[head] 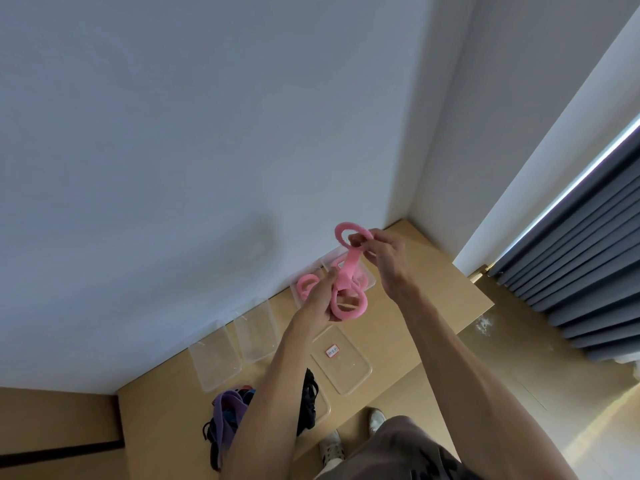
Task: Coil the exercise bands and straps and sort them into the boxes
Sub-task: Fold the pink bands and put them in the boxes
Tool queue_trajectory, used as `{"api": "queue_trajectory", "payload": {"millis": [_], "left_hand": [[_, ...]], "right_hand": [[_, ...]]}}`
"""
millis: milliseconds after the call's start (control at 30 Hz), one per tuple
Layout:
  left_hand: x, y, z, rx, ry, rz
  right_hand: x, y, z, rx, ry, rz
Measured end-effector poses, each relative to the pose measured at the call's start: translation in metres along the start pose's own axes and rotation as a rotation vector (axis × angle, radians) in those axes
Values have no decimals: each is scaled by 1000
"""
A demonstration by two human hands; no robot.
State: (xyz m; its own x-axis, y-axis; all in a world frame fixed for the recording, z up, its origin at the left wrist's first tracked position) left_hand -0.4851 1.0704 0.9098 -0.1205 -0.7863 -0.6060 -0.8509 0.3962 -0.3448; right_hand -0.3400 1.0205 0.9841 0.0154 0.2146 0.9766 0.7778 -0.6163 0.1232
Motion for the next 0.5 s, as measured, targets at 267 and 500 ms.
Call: {"api": "queue_trajectory", "payload": {"millis": [267, 500], "left_hand": [[-23, 1, -5, -68, 11, -165], [-30, 6, -6, -59, -74, 80]], "right_hand": [[-24, -18, -19, 147, 98, -478], [-27, -18, -22, 74, 75, -446]]}}
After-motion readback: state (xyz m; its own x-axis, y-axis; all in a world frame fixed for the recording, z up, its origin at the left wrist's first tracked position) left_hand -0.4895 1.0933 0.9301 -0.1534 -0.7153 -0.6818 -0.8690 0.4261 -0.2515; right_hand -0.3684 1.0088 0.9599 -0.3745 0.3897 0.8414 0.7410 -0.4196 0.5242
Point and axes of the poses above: each hand's wrist, its own z-axis towards the middle knuckle, its own y-axis out of the back of the hand, x = y × z, the point moved 5 cm from there along z, towards the middle knuckle, and after that the axes turned 14 degrees about -z, right-handed, at the moved point
